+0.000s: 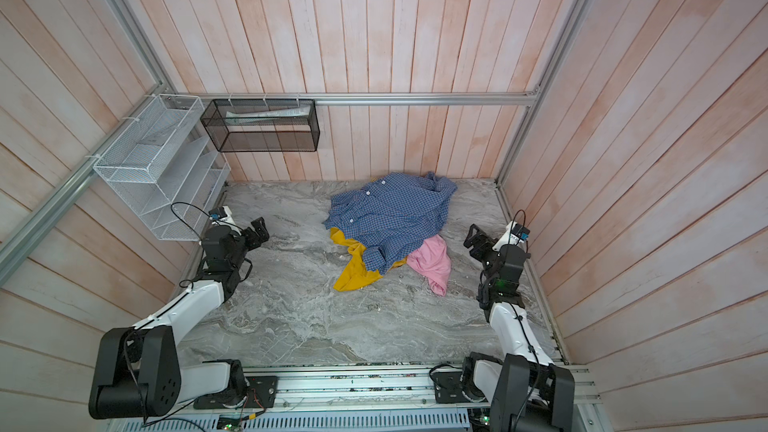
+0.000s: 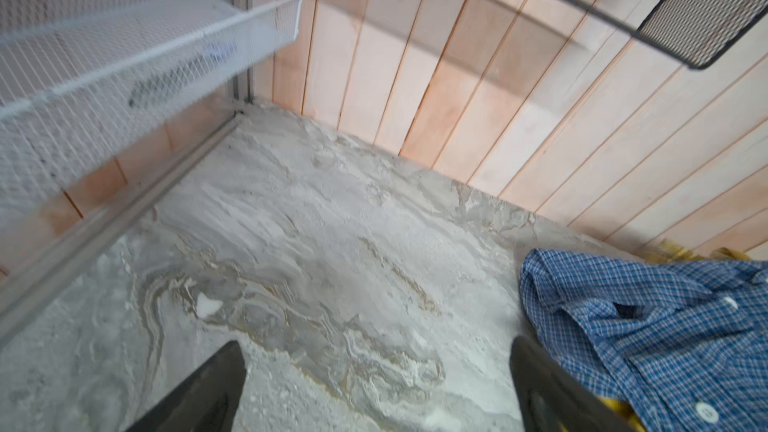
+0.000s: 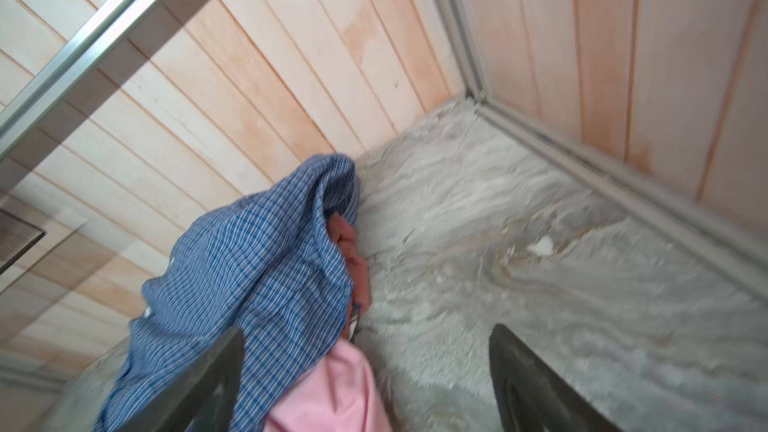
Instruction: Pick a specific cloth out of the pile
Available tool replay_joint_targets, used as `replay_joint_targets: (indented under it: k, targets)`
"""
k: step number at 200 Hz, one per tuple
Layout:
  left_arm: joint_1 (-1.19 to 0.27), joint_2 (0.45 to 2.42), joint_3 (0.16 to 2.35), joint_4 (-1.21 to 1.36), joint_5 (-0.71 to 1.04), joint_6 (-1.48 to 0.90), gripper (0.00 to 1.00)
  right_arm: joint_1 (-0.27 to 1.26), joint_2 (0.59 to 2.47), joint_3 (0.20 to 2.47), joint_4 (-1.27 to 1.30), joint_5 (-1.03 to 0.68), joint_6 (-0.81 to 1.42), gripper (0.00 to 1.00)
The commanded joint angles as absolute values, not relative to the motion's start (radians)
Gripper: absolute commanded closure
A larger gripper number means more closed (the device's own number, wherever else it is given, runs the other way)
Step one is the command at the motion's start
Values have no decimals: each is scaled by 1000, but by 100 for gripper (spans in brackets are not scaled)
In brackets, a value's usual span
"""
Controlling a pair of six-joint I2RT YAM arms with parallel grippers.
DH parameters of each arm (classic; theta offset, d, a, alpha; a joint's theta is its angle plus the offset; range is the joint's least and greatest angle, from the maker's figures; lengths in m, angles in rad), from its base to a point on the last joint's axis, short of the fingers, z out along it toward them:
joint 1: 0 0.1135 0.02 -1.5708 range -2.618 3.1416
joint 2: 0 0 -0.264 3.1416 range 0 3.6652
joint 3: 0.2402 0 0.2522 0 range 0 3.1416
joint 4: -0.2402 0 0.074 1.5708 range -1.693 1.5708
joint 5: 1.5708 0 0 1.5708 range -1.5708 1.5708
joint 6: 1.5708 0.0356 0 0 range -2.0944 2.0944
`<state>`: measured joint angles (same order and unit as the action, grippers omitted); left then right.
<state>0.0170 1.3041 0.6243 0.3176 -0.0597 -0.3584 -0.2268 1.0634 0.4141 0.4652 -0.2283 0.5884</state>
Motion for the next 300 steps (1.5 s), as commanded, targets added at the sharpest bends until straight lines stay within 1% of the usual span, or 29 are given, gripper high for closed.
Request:
replay_joint_targets:
  k: [1, 22, 39, 58, 85, 130, 188, 223, 242, 259, 270, 283, 300]
  targets:
    - [-13, 1340, 689, 209, -41, -412, 0, -230, 1063, 381, 246, -416, 716, 11]
    - [-51, 1357, 687, 225, -55, -418, 0, -227, 1115, 394, 115, -490, 647, 14]
    - [-61, 1365, 671, 259, -56, -454, 0, -203, 1185, 421, 21, -491, 583, 18]
    - [-64, 1381, 669, 271, -48, -475, 0, -133, 1252, 457, 5, -472, 559, 23]
    - [-73, 1378, 674, 262, -62, -475, 0, -11, 1347, 538, -14, -382, 526, 24]
    - [-80, 1336, 643, 254, -80, -480, 0, 18, 1497, 637, -4, -388, 534, 24]
    - [-81, 1313, 621, 245, -84, -483, 0, 37, 1571, 734, 83, -417, 586, 24]
    - [-81, 1307, 624, 238, -81, -477, 0, 41, 1554, 797, 82, -347, 568, 24]
    - [-81, 1307, 621, 232, -83, -475, 0, 41, 1556, 832, 80, -364, 560, 28]
    - [-81, 1307, 622, 229, -80, -476, 0, 42, 1558, 856, 67, -372, 556, 28]
    - [-81, 1306, 623, 227, -77, -475, 0, 41, 1550, 869, 31, -325, 542, 26]
    - [-81, 1302, 622, 225, -77, -473, 0, 42, 1540, 891, -50, -246, 506, 19]
    - [-83, 1297, 621, 219, -81, -464, 0, 42, 1527, 917, -186, -120, 450, 18]
